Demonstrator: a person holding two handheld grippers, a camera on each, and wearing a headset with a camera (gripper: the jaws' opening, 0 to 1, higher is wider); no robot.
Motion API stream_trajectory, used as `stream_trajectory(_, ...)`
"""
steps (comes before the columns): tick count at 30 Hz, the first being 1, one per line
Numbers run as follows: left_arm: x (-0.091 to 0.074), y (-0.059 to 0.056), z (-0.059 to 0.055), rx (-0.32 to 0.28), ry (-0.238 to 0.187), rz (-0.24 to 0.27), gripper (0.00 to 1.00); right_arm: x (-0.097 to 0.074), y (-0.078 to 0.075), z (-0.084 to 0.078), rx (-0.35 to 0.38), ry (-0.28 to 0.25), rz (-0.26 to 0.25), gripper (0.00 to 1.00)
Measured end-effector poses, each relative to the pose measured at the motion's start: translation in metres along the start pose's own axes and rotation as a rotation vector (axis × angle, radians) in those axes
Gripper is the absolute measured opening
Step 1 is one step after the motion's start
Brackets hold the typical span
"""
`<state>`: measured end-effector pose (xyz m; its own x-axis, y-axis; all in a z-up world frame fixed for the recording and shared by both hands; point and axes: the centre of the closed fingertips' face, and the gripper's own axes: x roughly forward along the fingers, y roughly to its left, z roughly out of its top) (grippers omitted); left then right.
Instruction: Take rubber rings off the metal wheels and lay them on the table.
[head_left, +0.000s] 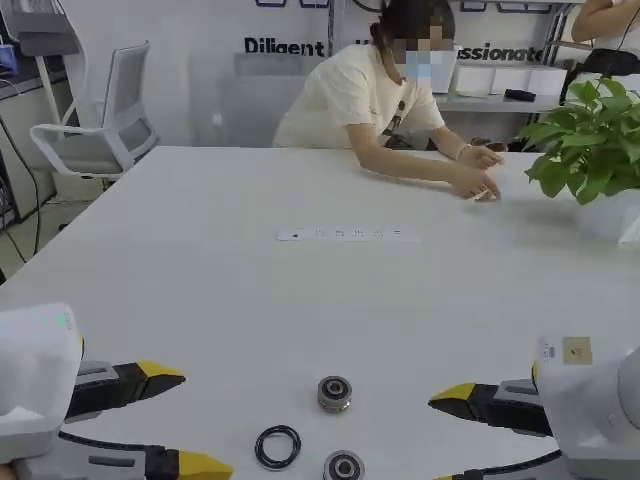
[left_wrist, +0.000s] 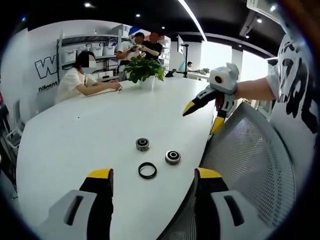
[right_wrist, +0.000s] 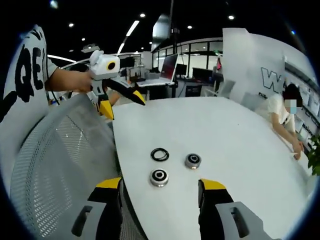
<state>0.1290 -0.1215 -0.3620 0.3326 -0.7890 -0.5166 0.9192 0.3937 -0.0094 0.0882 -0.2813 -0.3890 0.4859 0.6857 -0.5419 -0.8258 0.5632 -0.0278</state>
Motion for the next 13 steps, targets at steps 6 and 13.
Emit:
stream_trajectory(6,-0.001,0.000,-0.002,0.008,0.006,0.000,0.65,-0.002,-0.005,-0.001,0.003,-0.004,-0.012,0.62)
stream_trajectory(13,-0.001,0.002,-0.002,0.007,0.005,0.005,0.66,-0.005,-0.013,-0.005,0.015,-0.002,-0.028,0.64)
